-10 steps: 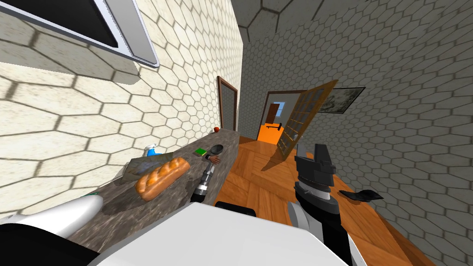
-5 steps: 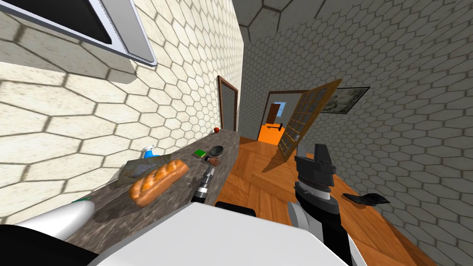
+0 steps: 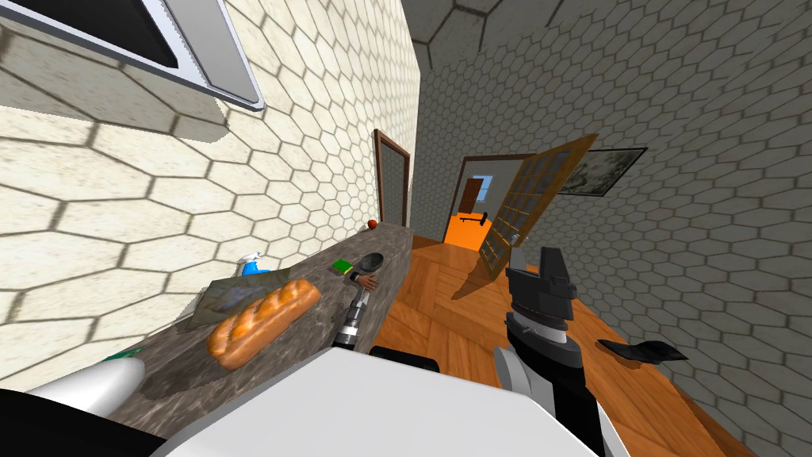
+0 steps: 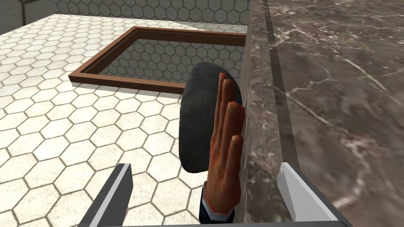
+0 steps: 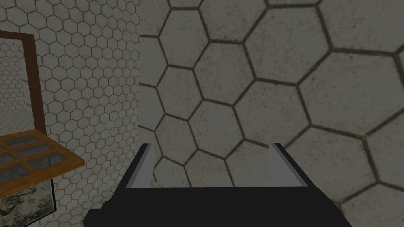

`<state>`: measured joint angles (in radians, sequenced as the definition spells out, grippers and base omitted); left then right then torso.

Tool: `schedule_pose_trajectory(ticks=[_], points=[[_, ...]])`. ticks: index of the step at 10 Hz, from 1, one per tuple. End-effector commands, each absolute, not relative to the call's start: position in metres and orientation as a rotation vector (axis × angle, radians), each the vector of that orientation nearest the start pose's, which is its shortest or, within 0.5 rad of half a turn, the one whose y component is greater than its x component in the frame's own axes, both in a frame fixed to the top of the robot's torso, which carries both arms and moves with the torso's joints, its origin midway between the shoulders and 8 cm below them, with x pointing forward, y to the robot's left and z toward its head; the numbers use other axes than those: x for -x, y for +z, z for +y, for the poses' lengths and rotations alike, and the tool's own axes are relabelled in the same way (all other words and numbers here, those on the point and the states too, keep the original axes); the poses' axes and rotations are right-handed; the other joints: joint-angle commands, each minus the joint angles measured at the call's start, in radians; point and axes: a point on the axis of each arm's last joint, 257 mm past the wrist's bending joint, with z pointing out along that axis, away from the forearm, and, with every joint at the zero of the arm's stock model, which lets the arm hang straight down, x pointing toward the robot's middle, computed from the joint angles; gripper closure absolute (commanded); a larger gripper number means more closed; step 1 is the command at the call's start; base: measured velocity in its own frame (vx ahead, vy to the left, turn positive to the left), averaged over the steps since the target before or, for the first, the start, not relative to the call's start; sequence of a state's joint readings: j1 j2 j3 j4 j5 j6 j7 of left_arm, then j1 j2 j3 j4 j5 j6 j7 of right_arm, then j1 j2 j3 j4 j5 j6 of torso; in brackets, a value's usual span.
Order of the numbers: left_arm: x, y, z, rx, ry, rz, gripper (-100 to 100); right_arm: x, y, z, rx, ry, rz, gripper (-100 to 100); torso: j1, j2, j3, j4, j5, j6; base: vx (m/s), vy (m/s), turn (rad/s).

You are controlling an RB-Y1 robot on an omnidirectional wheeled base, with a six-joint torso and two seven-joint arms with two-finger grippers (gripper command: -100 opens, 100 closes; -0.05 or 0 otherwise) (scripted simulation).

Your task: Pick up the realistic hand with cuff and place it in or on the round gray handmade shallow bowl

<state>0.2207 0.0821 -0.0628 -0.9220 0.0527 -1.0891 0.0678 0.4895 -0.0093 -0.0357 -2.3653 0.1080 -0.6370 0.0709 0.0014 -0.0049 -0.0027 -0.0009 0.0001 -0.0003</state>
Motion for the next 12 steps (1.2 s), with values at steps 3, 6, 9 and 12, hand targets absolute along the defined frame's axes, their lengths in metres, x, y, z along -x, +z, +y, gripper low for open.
schedule_pose_trajectory(ticks=[3, 6, 9, 12], points=[[-0.364, -0.356, 0.259, 1.080, -1.312, 1.001, -100, -0.300, 0.085, -0.260, -0.367, 1.184, 0.537, 0, -0.001, 0.001, 0.000, 0.000, 0.000, 0.000, 0.049, 0.009, 0.013], [-0.384, -0.349, 0.261, 1.077, -1.315, 1.001, -100, -0.300, 0.085, -0.260, -0.367, 1.184, 0.536, 0, -0.001, 0.004, 0.003, 0.001, 0.000, 0.000, -0.001, -0.004, 0.009], [-0.392, -0.344, 0.262, 1.075, -1.317, 1.000, -100, -0.300, 0.085, -0.260, -0.367, 1.184, 0.536, 0, -0.002, 0.005, 0.003, 0.001, 0.000, 0.000, -0.004, -0.005, 0.006], [-0.393, -0.344, 0.262, 1.077, -1.317, 1.001, 100, -0.300, 0.085, -0.260, -0.367, 1.184, 0.536, 0, -0.001, 0.006, 0.003, 0.001, -0.001, 0.000, 0.000, 0.000, 0.000]])
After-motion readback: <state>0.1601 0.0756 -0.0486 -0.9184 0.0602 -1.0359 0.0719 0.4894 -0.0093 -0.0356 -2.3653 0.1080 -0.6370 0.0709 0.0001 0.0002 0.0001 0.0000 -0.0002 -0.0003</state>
